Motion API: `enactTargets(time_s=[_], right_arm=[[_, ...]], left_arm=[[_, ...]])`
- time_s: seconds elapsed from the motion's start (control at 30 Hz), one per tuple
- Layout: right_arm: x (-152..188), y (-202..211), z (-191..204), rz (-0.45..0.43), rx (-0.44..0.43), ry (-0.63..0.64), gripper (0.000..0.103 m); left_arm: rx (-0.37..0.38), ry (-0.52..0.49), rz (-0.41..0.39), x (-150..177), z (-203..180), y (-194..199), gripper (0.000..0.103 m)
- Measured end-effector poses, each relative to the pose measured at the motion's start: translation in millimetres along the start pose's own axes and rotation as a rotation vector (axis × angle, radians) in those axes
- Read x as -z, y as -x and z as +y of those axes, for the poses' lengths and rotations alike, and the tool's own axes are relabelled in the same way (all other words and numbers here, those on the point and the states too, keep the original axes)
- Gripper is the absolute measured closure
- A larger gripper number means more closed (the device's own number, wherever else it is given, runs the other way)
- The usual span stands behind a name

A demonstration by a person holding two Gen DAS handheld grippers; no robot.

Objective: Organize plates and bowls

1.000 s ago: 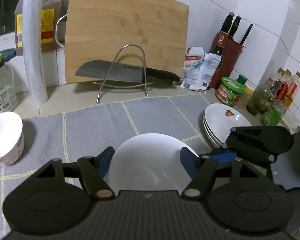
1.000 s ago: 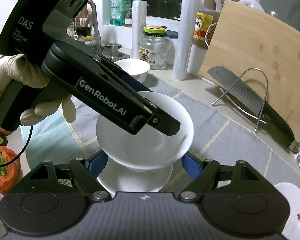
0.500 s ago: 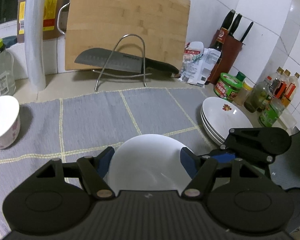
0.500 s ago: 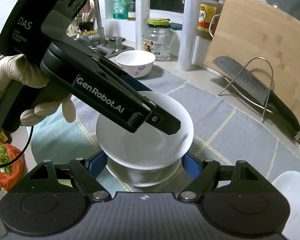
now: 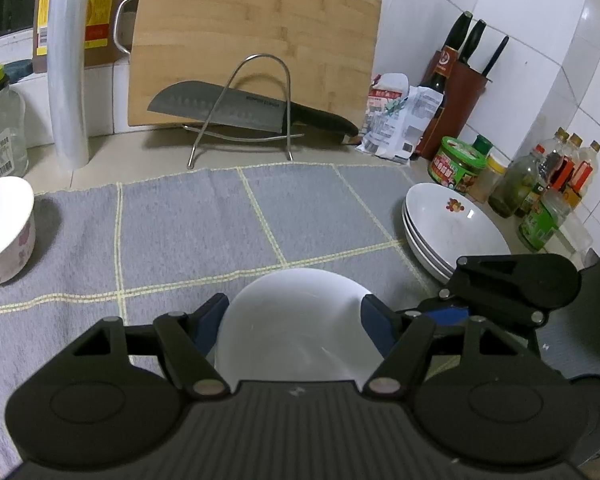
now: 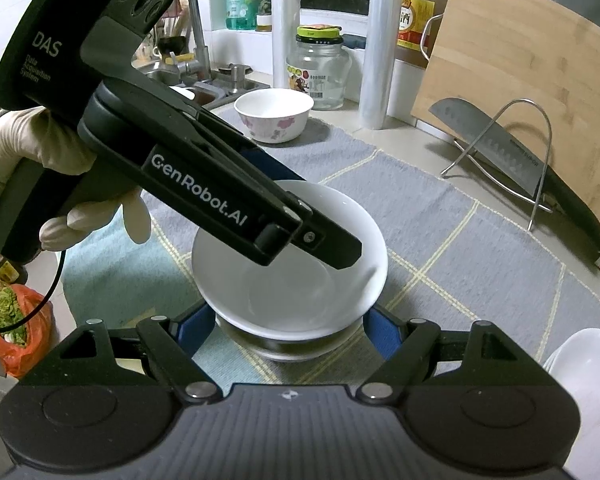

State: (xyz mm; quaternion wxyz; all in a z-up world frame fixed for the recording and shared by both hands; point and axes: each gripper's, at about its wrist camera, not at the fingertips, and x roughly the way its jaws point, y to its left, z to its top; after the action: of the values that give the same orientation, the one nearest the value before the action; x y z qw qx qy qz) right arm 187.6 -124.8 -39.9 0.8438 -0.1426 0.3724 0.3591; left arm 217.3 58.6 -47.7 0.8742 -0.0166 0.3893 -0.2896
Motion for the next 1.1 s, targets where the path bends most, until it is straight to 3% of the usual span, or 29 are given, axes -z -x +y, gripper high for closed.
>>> enactTargets(time_s=[0.67, 0.77, 0.93, 1.1], right_arm=[[1.5, -4.1, 0.9, 0.016, 0.002, -0.01, 0.019], [1.4, -6.2, 0.4, 0.023, 0.004, -0.013, 0.016], [0.6, -5.2, 0.6, 0.002, 0.023, -0.004, 0.0], [-0.5, -0.4, -0.6, -0.014, 0.009, -0.006, 0.0]], left_arm=[[0.004, 0.003, 0.011, 2.6, 2.3, -5.5, 0.031], [0.01, 0.004, 0.015, 4.3, 2.1, -8.4, 0.024], [0.017, -0.019, -0.015, 5.3, -1.1, -5.3, 0.018], [-0.012, -0.04, -0.068, 3.4, 0.4, 6.2, 0.009]])
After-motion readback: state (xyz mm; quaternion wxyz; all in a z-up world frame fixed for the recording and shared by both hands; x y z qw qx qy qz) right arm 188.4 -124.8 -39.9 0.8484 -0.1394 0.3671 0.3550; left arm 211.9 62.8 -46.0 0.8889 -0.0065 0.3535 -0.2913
